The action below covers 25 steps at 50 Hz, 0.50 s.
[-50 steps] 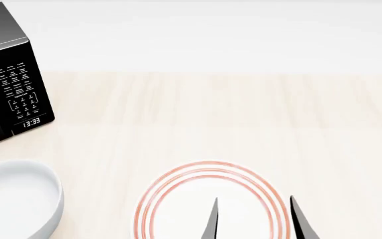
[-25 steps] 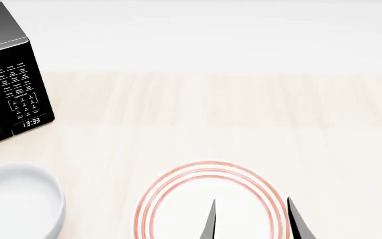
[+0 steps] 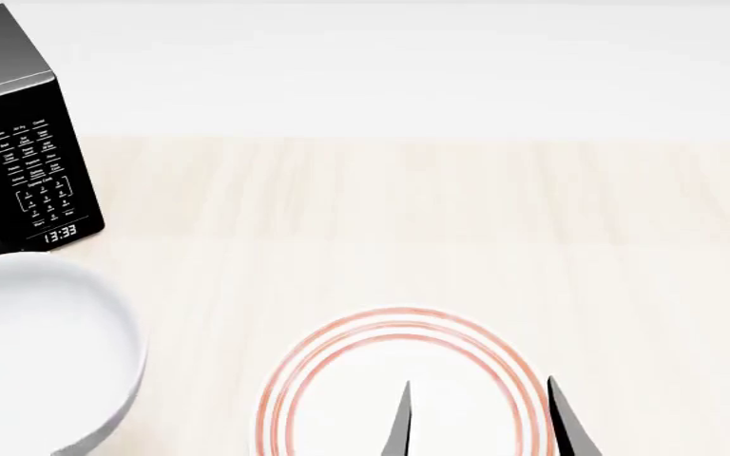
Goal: Pick up the white bowl and put it on the plate.
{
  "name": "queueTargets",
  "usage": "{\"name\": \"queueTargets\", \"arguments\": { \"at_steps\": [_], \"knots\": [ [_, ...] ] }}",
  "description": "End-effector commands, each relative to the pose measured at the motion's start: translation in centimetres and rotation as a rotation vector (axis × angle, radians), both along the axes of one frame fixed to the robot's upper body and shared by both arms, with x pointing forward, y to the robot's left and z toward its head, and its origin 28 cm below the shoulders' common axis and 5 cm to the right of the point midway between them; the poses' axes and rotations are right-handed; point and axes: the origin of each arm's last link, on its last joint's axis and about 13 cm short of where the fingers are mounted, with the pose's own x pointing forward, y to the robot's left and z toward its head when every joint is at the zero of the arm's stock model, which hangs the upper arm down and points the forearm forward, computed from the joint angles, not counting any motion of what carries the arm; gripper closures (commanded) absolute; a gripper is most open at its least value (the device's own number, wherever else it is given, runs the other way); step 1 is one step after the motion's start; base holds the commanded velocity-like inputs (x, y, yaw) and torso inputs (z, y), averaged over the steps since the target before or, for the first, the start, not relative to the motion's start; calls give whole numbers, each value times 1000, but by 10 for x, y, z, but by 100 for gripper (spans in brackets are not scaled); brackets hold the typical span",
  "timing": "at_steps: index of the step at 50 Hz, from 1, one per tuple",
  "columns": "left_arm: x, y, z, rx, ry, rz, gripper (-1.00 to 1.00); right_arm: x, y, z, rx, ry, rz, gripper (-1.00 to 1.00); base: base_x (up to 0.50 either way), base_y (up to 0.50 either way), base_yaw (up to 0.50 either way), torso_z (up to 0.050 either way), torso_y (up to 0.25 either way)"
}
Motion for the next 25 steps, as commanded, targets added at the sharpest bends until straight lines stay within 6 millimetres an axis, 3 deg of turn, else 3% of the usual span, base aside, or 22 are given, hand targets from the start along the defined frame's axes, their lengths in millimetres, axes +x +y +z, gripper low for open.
{"name": "queueTargets", "arguments": {
  "at_steps": [1,11,25],
  "knots": [
    [-5,-16,34,-66,-109,-59,100,2,-2,1,-5,-22,-12,-100,0,0,0,0,0],
    [7,-33,39,-70,-102,-129,100,2,-2,0,-7,-21,-10,-100,0,0,0,0,1],
    [32,-79,42,-139,-119,-273,100,2,-2,-2,-5,-16,-12,-100,0,0,0,0,0]
  ]
}}
